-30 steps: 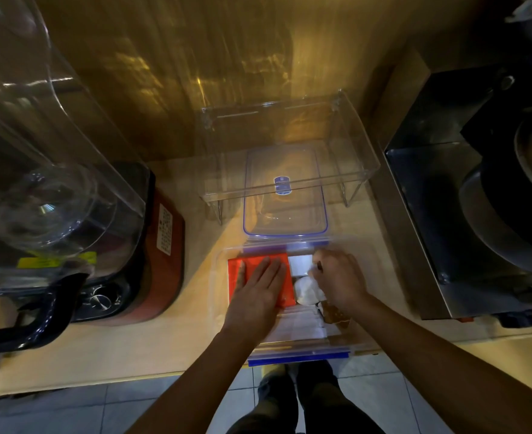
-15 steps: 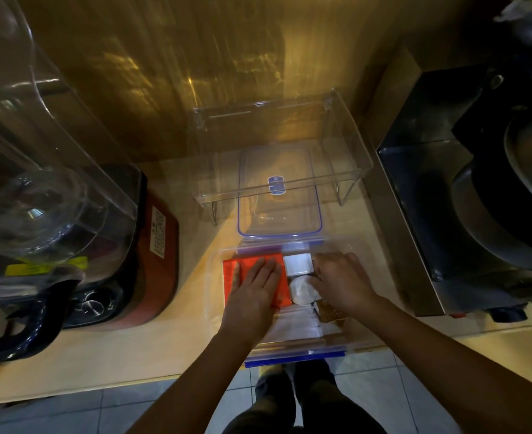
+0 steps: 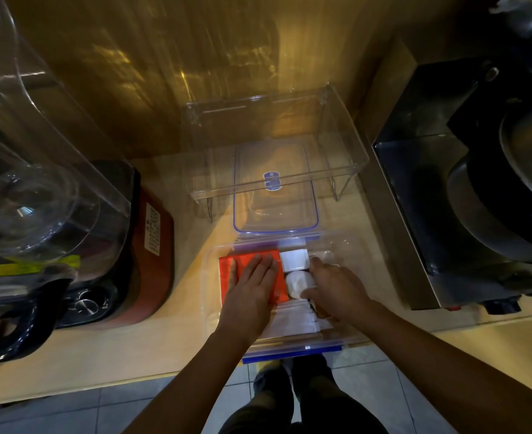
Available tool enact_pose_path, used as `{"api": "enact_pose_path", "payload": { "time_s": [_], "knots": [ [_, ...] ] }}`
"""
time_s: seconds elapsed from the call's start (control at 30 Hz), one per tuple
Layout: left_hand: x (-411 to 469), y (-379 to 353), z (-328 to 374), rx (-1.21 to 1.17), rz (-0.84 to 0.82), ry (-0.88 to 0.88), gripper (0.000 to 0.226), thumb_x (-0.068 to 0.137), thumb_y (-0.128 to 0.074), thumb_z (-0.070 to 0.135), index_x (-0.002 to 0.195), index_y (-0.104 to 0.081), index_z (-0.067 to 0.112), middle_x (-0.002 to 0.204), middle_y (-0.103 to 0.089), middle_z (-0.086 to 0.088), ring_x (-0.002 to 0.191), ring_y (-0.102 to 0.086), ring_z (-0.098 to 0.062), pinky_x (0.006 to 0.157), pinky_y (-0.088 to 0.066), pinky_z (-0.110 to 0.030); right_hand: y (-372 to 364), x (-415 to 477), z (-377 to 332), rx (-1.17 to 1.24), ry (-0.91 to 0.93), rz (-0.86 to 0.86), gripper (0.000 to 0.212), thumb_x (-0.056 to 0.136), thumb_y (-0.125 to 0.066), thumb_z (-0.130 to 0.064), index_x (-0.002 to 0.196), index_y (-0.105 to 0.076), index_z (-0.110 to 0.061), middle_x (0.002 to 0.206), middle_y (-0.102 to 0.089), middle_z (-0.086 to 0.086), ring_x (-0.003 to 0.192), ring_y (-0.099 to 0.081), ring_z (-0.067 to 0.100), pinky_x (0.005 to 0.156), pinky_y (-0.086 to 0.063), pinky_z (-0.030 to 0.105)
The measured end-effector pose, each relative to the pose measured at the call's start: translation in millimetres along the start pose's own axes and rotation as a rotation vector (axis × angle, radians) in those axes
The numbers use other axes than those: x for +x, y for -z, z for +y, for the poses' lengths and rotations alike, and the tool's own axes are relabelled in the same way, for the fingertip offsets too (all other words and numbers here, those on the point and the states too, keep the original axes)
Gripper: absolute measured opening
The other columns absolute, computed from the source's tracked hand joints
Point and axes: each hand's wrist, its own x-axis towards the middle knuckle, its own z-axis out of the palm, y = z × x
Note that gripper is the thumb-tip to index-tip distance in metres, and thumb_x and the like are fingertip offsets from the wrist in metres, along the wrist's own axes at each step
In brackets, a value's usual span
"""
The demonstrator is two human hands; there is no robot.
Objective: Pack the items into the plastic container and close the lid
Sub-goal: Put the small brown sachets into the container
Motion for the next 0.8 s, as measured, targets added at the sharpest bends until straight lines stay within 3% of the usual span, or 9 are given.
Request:
{"api": "enact_pose_path", "payload": {
  "time_s": [0.4, 0.53, 0.8],
  "knots": [
    [-1.0, 0.3, -0.6, -0.001, 0.000, 0.001, 0.074, 0.091, -0.050, 0.037, 0.149, -0.006, 0.023, 0.160, -0.013, 0.002, 0.148, -0.002, -0.018, 0.113, 0.015, -0.044, 7.5, -0.4, 0.5, 0.045, 0.006, -0.029, 0.044, 0.078, -0.068, -0.033, 0.115, -0.051, -0.015, 0.113, -0.065, 0.009, 0.100, -0.062, 0.027, 0.080, -0.048, 0.036],
    [-1.3, -0.1, 0.1, 0.022, 0.008, -0.009, 0.074, 0.091, -0.049, 0.038, 0.149, -0.005, 0.023, 0.160, -0.012, 0.002, 0.148, -0.001, -0.018, 0.113, 0.016, -0.045, 18.4, -5.8, 6.0, -0.128, 0.144, -0.028, 0.036, 0.079, -0.062, -0.022, 0.114, -0.055, -0.016, 0.115, -0.065, 0.007, 0.101, -0.061, 0.025, 0.082, -0.048, 0.035],
    [-4.5, 1.5, 0.2, 0.040, 0.020, -0.028, 0.076, 0.089, -0.052, 0.039, 0.149, -0.009, 0.021, 0.159, -0.016, -0.001, 0.148, -0.004, -0.020, 0.115, 0.013, -0.048, 27.2, -14.7, 9.5, -0.305, 0.266, -0.230, 0.029, 0.083, -0.058, -0.030, 0.109, -0.062, -0.017, 0.117, -0.064, 0.009, 0.106, -0.058, 0.025, 0.085, -0.043, 0.032]
  ]
}}
